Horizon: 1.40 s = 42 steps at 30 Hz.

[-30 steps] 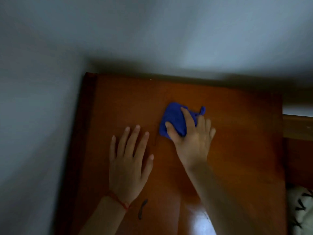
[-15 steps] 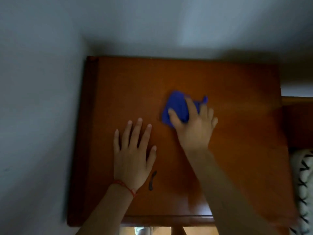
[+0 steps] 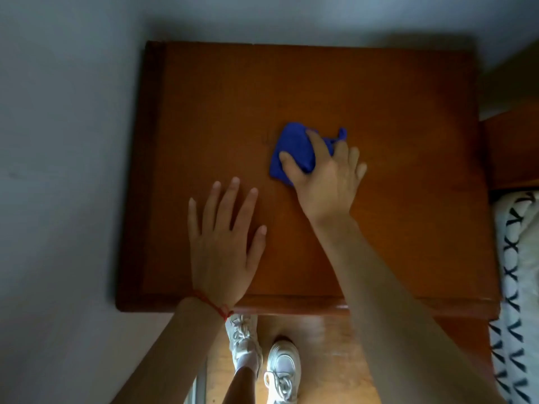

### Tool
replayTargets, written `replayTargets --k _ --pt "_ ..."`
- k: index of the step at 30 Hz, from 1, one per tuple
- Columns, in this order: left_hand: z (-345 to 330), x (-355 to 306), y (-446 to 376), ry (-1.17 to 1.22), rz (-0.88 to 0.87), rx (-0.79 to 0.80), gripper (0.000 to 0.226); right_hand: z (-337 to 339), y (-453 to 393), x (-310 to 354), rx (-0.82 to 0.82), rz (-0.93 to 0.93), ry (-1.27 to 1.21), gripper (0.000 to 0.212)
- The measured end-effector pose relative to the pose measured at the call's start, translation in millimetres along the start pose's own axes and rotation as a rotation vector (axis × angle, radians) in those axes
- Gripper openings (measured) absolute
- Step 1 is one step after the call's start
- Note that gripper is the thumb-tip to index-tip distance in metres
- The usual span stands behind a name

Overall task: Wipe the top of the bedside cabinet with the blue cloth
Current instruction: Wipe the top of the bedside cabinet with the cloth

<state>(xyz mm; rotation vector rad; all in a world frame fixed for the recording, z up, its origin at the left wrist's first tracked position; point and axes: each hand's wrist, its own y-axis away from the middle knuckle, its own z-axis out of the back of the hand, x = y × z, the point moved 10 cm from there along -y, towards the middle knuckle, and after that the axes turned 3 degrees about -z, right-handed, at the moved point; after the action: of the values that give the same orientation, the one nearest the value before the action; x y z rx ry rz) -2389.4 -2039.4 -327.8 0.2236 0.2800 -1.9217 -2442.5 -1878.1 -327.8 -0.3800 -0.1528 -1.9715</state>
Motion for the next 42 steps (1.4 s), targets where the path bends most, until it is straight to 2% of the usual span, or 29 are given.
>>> replayTargets --k 3,7,9,15,21,25,30,32,34,36,38,42 --pt "-6 -1 33 0.001 0.034 0.042 0.051 -2 8 -5 -0.009 -0.005 -0.027 0.060" --pt "-17 3 51 -0.049 0.046 0.084 0.052 18 112 -30 -0.021 0.045 -0.069 0.057" --pt "-17 3 51 -0.062 0.045 0.070 0.052 18 132 -37 0.005 0.062 -0.056 0.055" --pt "-16 3 55 -0.048 0.026 0.029 0.052 11 79 -19 0.009 0.026 -0.057 0.058" --pt "-9 11 60 0.036 0.043 0.033 0.055 25 168 -41 -0.046 0.043 -0.082 0.056" --pt "4 36 75 0.011 0.066 -0.022 0.051 28 176 -41 -0.079 -0.040 -0.098 0.054" --pt "2 55 86 -0.013 0.091 -0.022 0.049 8 179 13 0.003 0.096 -0.119 0.057" --pt "1 55 87 -0.016 0.090 -0.018 0.050 10 177 14 -0.008 0.134 -0.074 0.058" --pt "1 56 86 -0.002 0.093 -0.012 0.052 20 182 -4 -0.074 0.096 -0.043 0.058" --pt "2 57 86 0.008 0.094 -0.013 0.050 24 192 -15 -0.119 -0.018 -0.089 0.057" --pt "1 55 87 0.008 0.097 -0.011 0.050 16 196 -4 -0.087 -0.064 -0.131 0.058" --pt "1 53 88 0.009 0.107 -0.007 0.050 7 176 22 -0.050 0.085 -0.054 0.059"
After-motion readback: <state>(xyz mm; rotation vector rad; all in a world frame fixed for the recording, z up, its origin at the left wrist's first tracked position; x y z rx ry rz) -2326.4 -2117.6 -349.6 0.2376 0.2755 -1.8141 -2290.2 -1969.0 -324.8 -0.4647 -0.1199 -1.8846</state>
